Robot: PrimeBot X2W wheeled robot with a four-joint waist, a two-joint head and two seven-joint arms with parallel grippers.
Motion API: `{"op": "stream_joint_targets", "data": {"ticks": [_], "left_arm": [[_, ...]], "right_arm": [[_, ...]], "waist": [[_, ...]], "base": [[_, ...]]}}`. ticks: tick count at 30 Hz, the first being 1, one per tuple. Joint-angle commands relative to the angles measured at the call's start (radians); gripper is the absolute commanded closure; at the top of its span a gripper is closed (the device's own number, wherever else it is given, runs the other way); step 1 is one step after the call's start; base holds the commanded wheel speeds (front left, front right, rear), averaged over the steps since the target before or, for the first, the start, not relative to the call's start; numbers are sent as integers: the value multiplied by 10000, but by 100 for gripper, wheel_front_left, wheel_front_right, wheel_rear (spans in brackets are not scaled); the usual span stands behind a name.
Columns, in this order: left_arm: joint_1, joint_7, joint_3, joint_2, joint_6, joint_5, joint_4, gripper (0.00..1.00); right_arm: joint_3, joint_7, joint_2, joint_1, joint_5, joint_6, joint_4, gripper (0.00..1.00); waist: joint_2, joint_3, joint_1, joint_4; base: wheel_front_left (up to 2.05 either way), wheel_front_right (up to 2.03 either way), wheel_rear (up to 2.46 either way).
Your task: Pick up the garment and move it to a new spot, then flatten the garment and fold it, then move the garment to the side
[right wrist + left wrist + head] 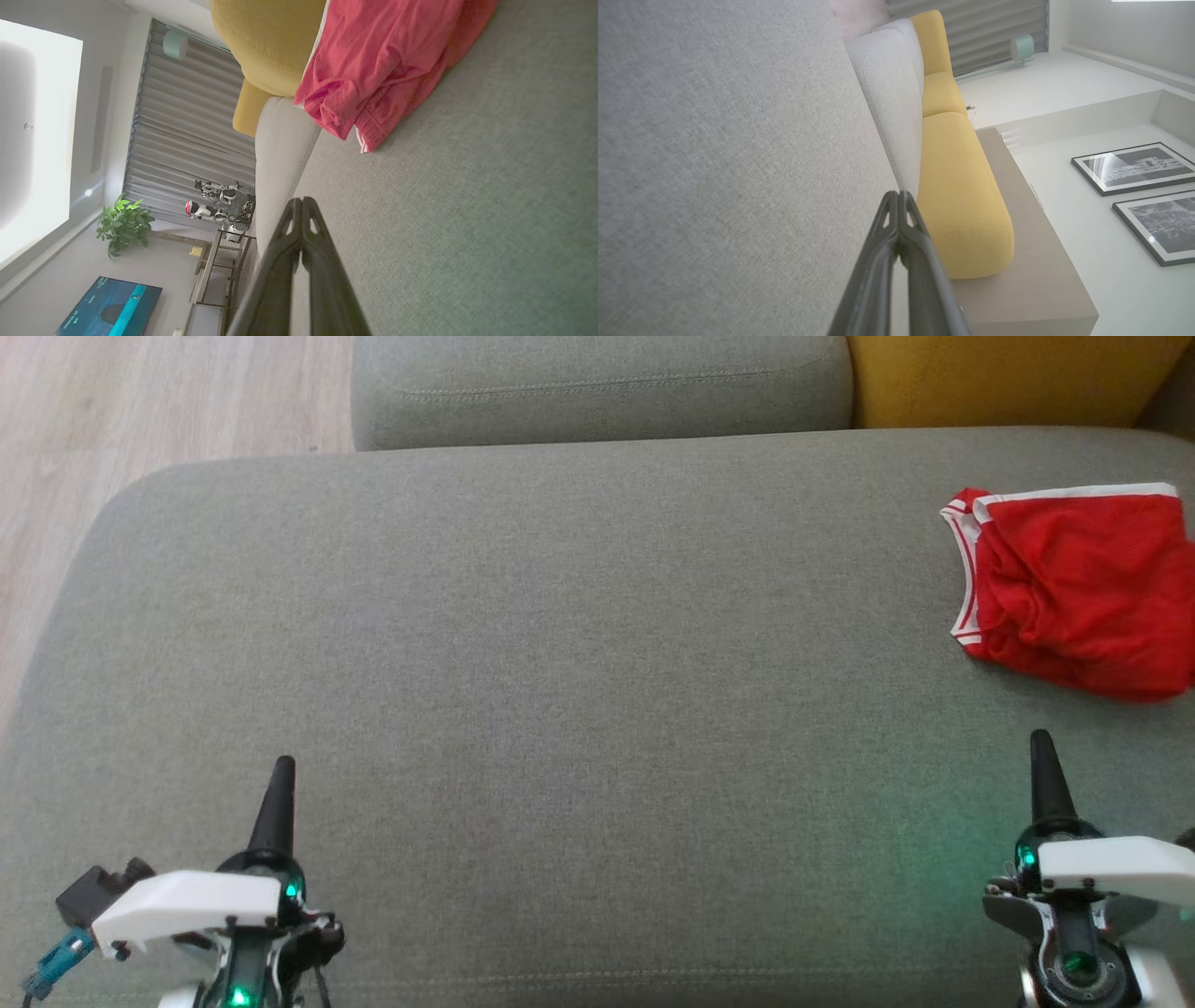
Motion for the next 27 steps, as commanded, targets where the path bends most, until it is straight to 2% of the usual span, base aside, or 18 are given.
{"op": "stream_joint_targets", "data": {"ticks": [1,27], "left_arm": [[-569,124,357,173,-93,-211,-273,100],[-754,894,1022,171,-181,-2418,-121,100]], "right_arm": [[112,101,-41,-487,323,50,-406,100],[-121,853,-24,-516,3453,64,-469,100]], "waist": [[-1,-8,0,-6],[-1,-170,0,-129]], "base": [[0,0,0],[0,0,0]]}}
